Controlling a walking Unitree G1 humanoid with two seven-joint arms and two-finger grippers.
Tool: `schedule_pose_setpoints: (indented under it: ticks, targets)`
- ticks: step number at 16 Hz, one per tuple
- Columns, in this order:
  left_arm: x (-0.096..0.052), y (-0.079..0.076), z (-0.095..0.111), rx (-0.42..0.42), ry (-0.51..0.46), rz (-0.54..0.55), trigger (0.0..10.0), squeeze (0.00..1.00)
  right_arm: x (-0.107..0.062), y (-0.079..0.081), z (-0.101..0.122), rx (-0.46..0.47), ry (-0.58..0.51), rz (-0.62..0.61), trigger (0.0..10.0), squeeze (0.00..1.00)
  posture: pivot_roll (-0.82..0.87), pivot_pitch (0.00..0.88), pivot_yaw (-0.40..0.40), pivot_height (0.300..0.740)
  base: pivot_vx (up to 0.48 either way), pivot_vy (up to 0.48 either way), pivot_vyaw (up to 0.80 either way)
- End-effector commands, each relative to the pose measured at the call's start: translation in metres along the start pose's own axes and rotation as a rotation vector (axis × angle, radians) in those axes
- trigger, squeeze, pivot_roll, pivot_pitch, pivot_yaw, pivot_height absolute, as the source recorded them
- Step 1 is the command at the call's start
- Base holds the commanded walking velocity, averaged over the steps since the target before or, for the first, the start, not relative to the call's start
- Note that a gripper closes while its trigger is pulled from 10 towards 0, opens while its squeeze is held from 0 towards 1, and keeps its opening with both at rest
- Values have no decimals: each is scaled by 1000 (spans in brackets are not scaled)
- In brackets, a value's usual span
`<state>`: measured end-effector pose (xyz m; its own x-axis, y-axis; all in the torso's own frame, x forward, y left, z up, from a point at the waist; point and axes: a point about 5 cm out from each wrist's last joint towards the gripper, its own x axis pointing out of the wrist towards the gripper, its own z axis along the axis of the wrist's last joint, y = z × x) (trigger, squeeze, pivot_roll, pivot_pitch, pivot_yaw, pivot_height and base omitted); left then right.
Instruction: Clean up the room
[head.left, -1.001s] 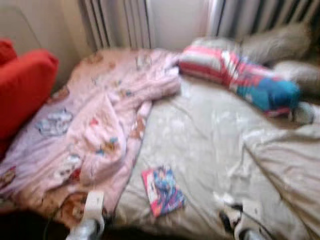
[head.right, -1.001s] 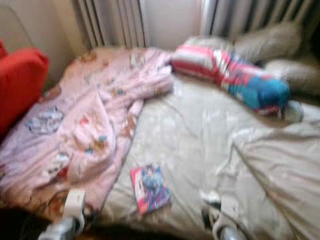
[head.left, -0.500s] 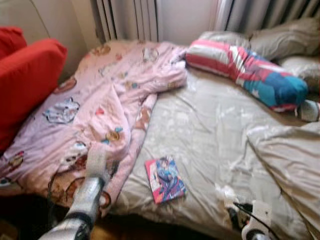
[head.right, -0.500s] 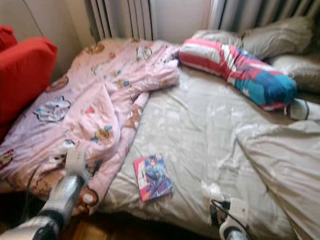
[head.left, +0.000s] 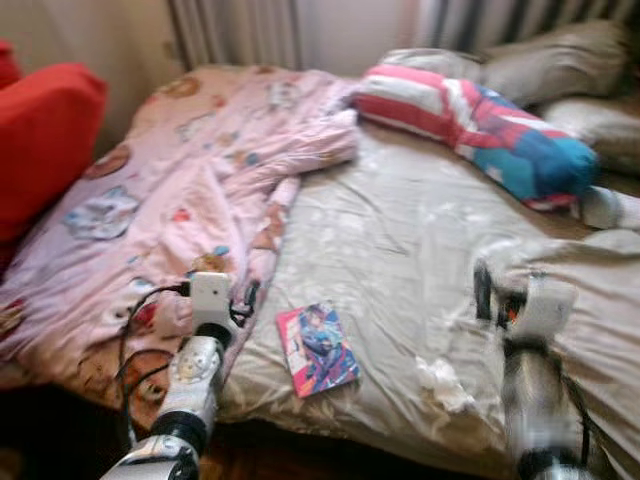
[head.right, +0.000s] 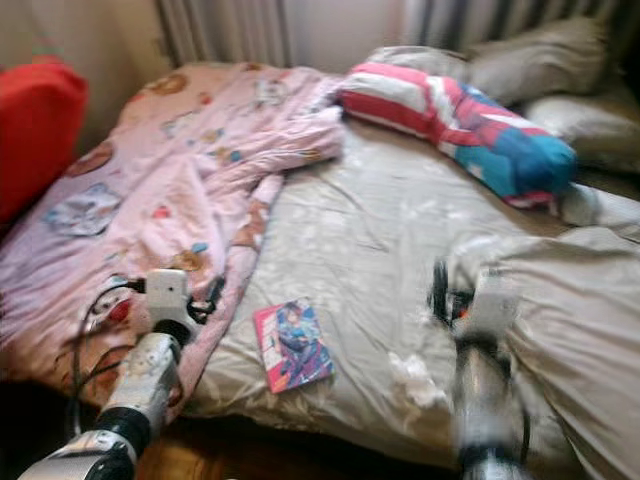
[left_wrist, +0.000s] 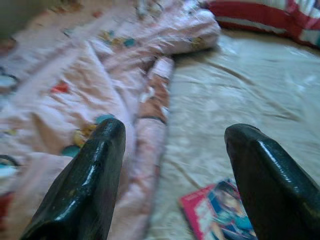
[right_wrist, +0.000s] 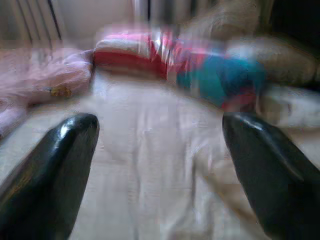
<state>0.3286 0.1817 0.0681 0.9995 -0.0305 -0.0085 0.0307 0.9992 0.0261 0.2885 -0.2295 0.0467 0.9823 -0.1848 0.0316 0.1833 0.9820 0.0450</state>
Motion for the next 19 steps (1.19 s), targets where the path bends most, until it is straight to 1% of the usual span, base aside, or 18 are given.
schedule_pose_setpoints:
  ticks: [1, 2, 4, 5, 6, 8, 9, 12, 14, 19]
  targets:
    - [-4, 1, -3, -5, -3, 0, 10000, 0, -2, -4, -1, 2, 1, -18, 10000, 0, -13, 122, -8, 740, 0, 0, 0]
    - [-8, 3, -4, 9, -16, -7, 10000, 0, -4, -3, 1, -15, -16, -14, 10000, 0, -11, 126, -12, 740, 0, 0, 0]
    - [-12, 5, -3, 13, -37, -9, 10000, 0, -7, -4, 2, -40, -25, -7, 10000, 0, -9, 130, -18, 740, 0, 0, 0]
    - [-17, 8, -2, 7, -65, -6, 10000, 0, -12, -4, 5, -59, -48, -1, 10000, 0, -12, 139, -22, 740, 0, 0, 0]
    - [-20, 10, -1, 3, -76, -4, 10000, 0, -16, -5, 6, -62, -61, -2, 10000, 0, -12, 139, -24, 740, 0, 0, 0]
    - [-31, 13, 0, 5, -104, -4, 10000, 0, -30, -10, 8, -56, -83, -22, 10000, 0, -5, 151, -26, 740, 0, 0, 0]
    - [-33, 13, 1, 6, -111, -7, 10000, 0, -33, -11, 7, -55, -81, -26, 10000, 0, -6, 156, -24, 740, 0, 0, 0]
    - [-36, 11, 4, -1, -113, -16, 10000, 0, -38, -7, 10, -54, -72, -20, 10000, 0, -13, 161, -27, 740, 0, 0, 0]
    - [-41, 10, 4, -1, -109, -27, 10000, 0, -43, -5, 10, -51, -61, -16, 10000, 0, -9, 157, -29, 740, 0, 0, 0]
    - [-42, 7, 6, -3, -93, -49, 10000, 0, -44, -4, 12, -51, -36, -21, 10000, 0, -9, 150, -32, 740, 0, 0, 0]
